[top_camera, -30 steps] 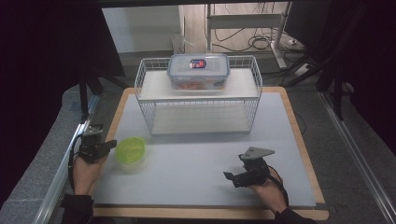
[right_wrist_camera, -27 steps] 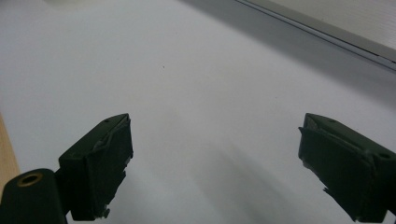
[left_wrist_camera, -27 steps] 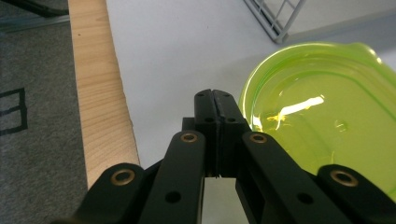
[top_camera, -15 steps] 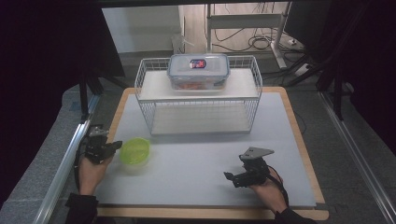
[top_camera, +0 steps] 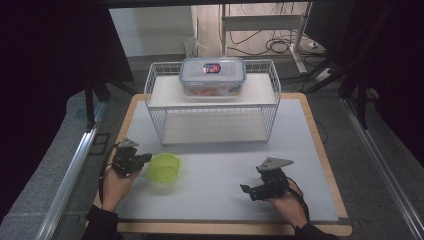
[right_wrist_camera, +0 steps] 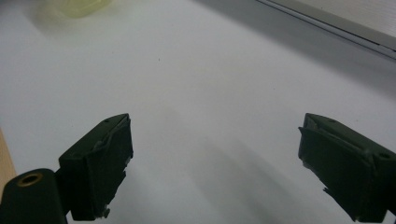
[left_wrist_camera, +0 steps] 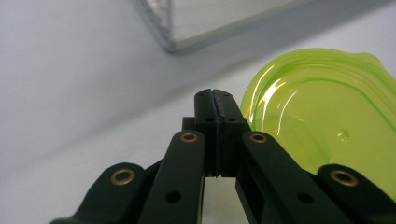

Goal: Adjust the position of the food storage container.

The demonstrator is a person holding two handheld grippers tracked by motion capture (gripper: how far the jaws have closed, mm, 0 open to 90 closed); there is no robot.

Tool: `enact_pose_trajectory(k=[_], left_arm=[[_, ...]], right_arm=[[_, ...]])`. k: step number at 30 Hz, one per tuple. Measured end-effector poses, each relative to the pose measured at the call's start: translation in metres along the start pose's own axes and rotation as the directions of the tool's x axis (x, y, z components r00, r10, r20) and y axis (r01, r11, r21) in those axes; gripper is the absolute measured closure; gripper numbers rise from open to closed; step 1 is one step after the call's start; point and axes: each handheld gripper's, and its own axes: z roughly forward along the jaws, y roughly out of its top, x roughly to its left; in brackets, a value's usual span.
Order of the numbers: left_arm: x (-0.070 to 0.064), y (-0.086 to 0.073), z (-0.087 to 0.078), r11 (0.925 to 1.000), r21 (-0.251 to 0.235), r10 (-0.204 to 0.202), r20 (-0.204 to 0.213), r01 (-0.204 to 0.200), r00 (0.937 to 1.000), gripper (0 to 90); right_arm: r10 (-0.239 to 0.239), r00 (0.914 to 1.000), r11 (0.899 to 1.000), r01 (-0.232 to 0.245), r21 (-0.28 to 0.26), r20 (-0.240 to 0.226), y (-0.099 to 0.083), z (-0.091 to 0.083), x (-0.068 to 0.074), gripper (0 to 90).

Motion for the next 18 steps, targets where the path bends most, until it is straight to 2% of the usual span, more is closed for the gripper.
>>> enact_pose_trajectory(k=[5,8,13,18], left_arm=[[-0.020,0.003,0.006,0.9990,0.006,0.045,0.036,-0.045,0.9983,89.9],[-0.026,0.004,0.007,0.9978,0.009,0.065,0.028,-0.065,0.9975,89.9],[-0.018,-0.002,0.000,0.9995,0.000,0.032,0.016,-0.032,0.9993,89.9],[-0.016,-0.019,-0.007,0.9996,0.020,0.018,0.021,-0.019,0.9996,89.8]], right_arm=[[-0.001,1.0000,1.000,0.001,0.004,0.001,0.000,0.000,0.000,9.7],[0.000,1.0000,1.000,0.000,0.004,0.001,0.000,0.000,0.000,9.7],[0.000,1.0000,1.000,0.000,0.001,0.002,0.000,-0.001,-0.001,9.7],[0.002,1.0000,1.000,-0.002,0.001,0.004,0.000,-0.002,-0.001,9.7]])
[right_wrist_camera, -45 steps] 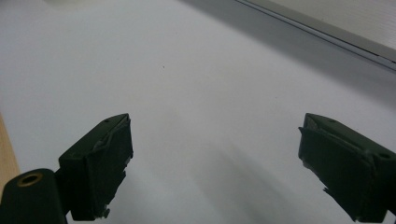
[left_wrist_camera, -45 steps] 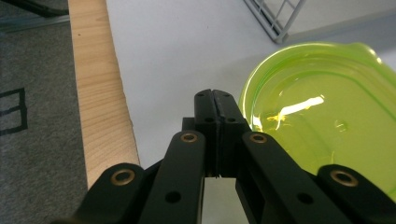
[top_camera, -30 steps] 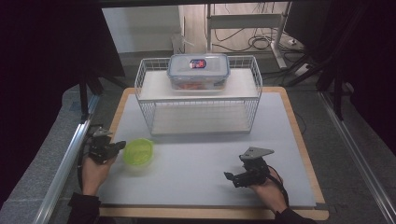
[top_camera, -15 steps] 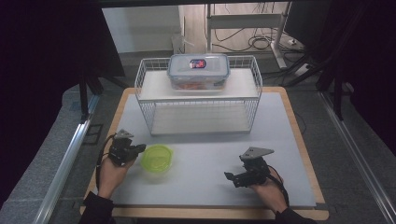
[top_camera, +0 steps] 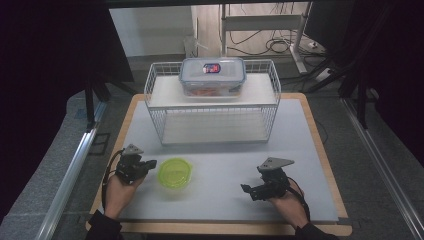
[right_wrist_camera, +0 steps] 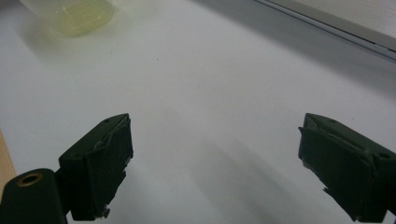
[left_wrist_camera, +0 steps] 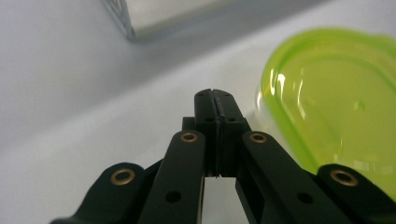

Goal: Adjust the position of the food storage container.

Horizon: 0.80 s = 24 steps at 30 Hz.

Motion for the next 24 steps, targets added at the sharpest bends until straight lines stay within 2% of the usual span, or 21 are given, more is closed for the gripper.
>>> enact_pose_trajectory(k=[3,9,24], left_arm=[[-0.004,-0.008,0.000,0.9997,0.023,0.005,0.013,-0.005,0.9999,89.8],[-0.017,-0.011,0.008,0.9960,0.066,0.057,0.034,-0.059,0.9978,89.8],[-0.026,-0.009,0.022,0.9942,0.080,0.065,0.093,-0.072,0.9935,89.8]], right_arm=[[-0.001,1.0000,1.000,0.001,0.001,0.001,0.000,0.000,0.000,9.7],[-0.002,1.0000,1.000,0.002,0.000,0.001,0.000,0.000,0.000,9.7],[-0.003,1.0000,1.000,0.003,0.007,0.002,-0.001,0.002,0.001,9.7]])
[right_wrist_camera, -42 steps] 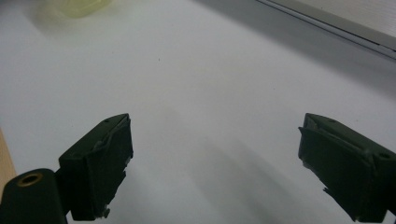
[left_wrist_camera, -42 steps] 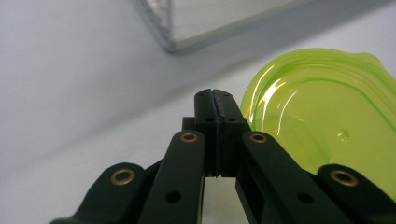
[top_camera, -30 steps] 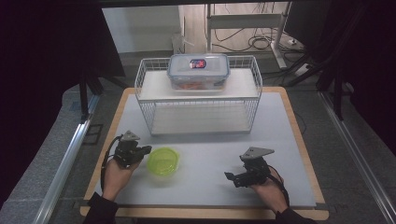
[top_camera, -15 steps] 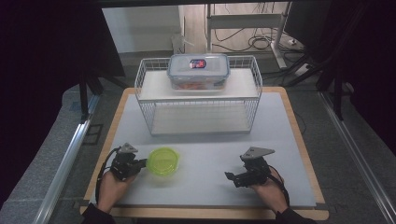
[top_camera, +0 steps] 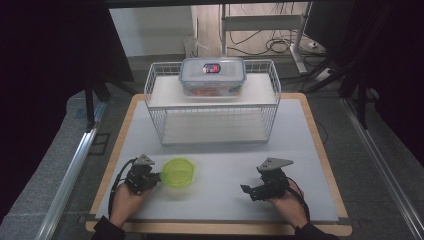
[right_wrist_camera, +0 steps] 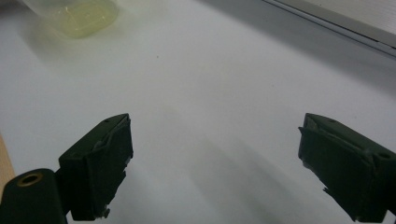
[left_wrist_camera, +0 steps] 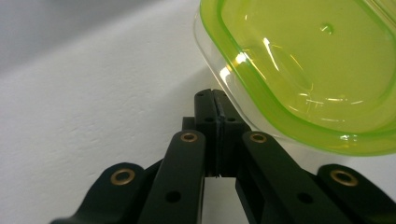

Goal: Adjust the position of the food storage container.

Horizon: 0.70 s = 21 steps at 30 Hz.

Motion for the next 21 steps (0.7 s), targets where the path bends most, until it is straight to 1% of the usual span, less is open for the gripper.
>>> enact_pose_trajectory(k=[2,7,8,9,12,13,14,15,16,21], left_arm=[[-0.002,0.001,0.003,0.9999,0.011,0.011,0.002,-0.011,0.9999,89.8],[-0.011,0.007,0.009,0.9995,0.008,0.031,0.027,-0.031,0.9992,89.8],[-0.011,0.007,0.009,0.9995,0.008,0.031,0.027,-0.031,0.9992,89.8],[-0.016,0.010,0.012,0.9991,0.012,0.041,0.037,-0.042,0.9985,89.8],[-0.024,0.012,0.017,0.9980,0.020,0.060,0.051,-0.061,0.9969,89.9],[-0.026,0.013,0.019,0.9974,0.021,0.067,0.054,-0.069,0.9962,89.8],[-0.026,0.013,0.019,0.9974,0.021,0.067,0.054,-0.069,0.9962,89.8],[-0.032,0.015,0.021,0.9965,0.025,0.077,0.060,-0.079,0.9952,89.8],[-0.034,0.016,0.023,0.9965,0.023,0.078,0.064,-0.080,0.9949,89.8],[-0.046,0.021,0.028,0.9929,0.028,0.113,0.080,-0.116,0.9904,89.8]], right_arm=[[-0.001,1.0000,1.000,0.001,0.000,0.001,0.000,0.000,0.000,9.7],[0.000,1.0000,1.000,0.000,0.000,0.001,0.000,0.001,0.000,9.7],[0.000,1.0000,1.000,0.000,0.001,0.001,0.000,0.001,0.000,9.7],[0.000,1.0000,1.000,0.000,0.001,0.001,0.000,0.001,0.000,9.7],[0.001,1.0000,1.000,-0.001,0.003,0.001,0.000,0.001,0.000,9.7],[0.001,1.0000,1.000,-0.001,0.003,0.001,0.000,0.001,0.000,9.7],[0.001,1.0000,1.000,-0.001,0.003,0.001,0.000,0.001,0.000,9.7],[0.000,1.0000,1.000,0.000,0.004,0.002,0.000,0.001,0.000,9.7],[0.000,1.0000,1.000,0.000,0.004,0.001,0.000,0.001,-0.001,9.7],[0.002,1.0000,1.000,-0.002,0.005,0.002,-0.001,0.001,-0.001,9.7]])
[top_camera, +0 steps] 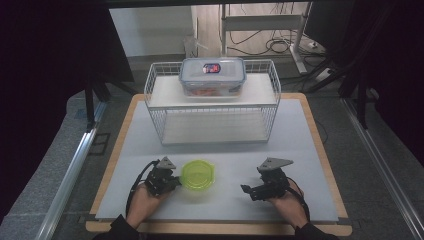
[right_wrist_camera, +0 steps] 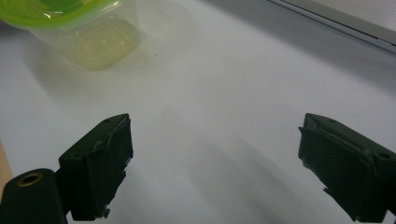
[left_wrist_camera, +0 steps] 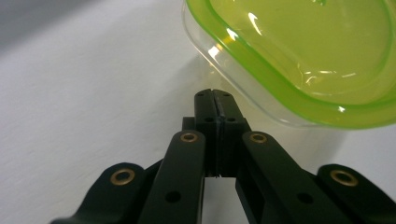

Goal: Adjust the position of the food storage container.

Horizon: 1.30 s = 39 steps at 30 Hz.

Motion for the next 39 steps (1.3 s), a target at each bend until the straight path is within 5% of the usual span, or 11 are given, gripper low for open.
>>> enact_pose_trajectory(k=[10,15,21,29,31,39], left_arm=[[-0.022,0.011,0.013,0.9982,0.013,0.058,0.037,-0.058,0.9976,89.8],[-0.032,0.016,0.020,0.9953,0.019,0.094,0.023,-0.095,0.9953,89.8],[-0.027,0.015,0.013,0.9971,-0.006,0.076,0.019,-0.076,0.9969,86.8],[-0.026,0.003,-0.008,0.9916,-0.064,0.108,-0.072,-0.113,0.9915,60.6],[-0.028,-0.003,-0.018,0.9854,-0.097,0.129,-0.110,-0.140,0.9854,54.1],[-0.032,-0.022,-0.031,0.9751,-0.145,0.148,-0.140,-0.168,0.9791,26.2]], right_arm=[[0.007,1.0000,1.000,-0.007,-0.001,0.007,0.000,0.000,-0.002,9.7],[0.008,0.9999,1.000,-0.008,-0.001,0.010,-0.001,-0.001,-0.003,9.7],[0.012,0.9998,1.000,-0.012,-0.003,0.013,-0.001,-0.002,-0.004,9.6],[0.025,0.9996,1.000,-0.025,-0.015,0.009,-0.001,-0.004,-0.006,9.6],[0.027,0.9996,0.999,-0.027,-0.016,0.001,-0.001,-0.005,-0.006,9.6],[0.028,0.9993,0.999,-0.028,-0.020,-0.023,0.000,-0.006,-0.005,7.4]])
